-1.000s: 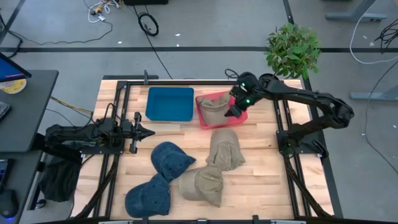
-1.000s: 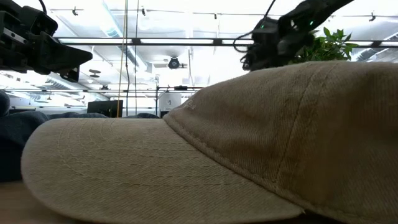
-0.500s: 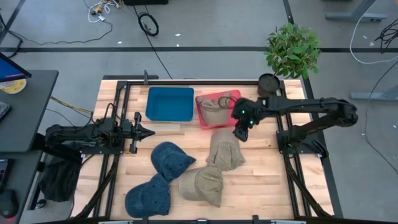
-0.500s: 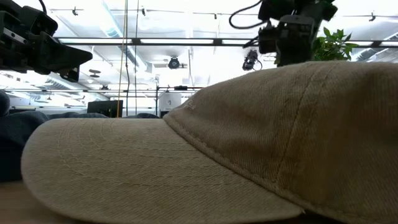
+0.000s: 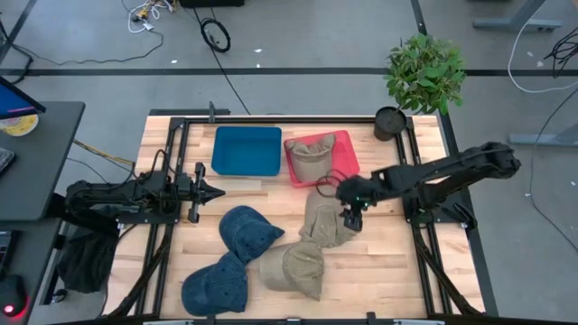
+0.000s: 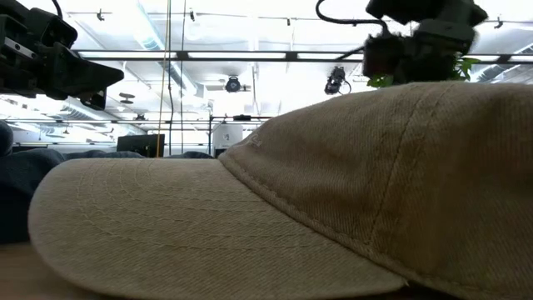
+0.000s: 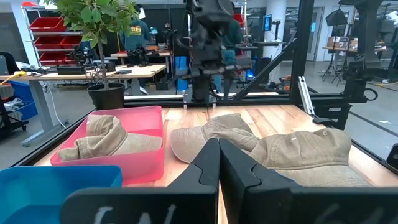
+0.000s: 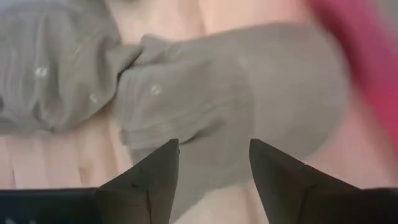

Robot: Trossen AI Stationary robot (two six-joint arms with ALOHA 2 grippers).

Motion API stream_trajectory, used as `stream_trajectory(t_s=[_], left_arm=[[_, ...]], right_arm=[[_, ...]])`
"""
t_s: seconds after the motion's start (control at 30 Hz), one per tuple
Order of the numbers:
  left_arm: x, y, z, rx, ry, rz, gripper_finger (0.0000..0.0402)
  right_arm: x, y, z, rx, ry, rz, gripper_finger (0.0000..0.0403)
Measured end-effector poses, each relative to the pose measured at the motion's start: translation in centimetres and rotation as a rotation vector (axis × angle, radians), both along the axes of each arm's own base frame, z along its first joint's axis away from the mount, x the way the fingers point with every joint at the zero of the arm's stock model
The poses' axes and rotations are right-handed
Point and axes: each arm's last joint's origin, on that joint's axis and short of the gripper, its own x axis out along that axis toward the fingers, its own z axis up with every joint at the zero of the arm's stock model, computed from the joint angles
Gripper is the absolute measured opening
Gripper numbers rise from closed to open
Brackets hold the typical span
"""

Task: Pick & Place hat
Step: Put the top brown cap into the pink bin

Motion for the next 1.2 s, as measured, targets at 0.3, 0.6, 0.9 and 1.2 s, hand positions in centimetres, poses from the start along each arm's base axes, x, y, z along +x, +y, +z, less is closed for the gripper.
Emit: stream_trajectory(t_s=[0.3, 0.6, 0.9, 1.2], left_arm=[[0.0, 0.0, 0.0, 0.0, 0.0, 0.0, 0.0003], [0.0, 0.0, 0.0, 0.0, 0.001, 0.0, 0.0003], [0.0, 0.0, 0.0, 0.0, 0.001, 0.0, 0.0003], [0.0, 0.0, 0.0, 0.0, 0.0, 0.0, 0.0003]], right_arm=[[-1.4, 1.3, -4.8, 0.02, 0.078, -0.091, 0.0199], [0.0, 1.8, -6.8, 0.102, 0.058, -0.131, 0.0165], [0.3, 1.8, -6.8, 0.159, 0.05, -0.225, 0.0017], [1.6, 1.9, -3.6, 0.097, -0.021, -0.106, 0.0004]])
